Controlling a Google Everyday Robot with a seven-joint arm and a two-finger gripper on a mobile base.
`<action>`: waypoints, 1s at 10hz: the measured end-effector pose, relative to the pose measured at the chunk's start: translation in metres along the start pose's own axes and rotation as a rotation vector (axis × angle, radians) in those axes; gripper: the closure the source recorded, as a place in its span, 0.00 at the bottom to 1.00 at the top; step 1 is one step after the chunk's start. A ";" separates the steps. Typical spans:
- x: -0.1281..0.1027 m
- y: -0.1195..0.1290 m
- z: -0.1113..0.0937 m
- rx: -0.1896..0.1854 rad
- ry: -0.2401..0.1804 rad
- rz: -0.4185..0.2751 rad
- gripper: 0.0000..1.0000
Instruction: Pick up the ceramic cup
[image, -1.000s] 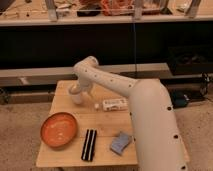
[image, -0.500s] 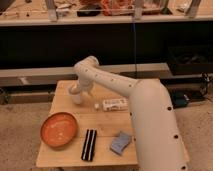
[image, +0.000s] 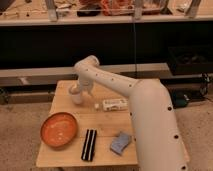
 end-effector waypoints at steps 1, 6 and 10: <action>0.000 0.000 0.000 0.001 -0.001 -0.003 0.20; 0.000 0.000 -0.002 0.006 -0.009 -0.019 0.20; 0.000 -0.001 -0.003 0.009 -0.016 -0.031 0.20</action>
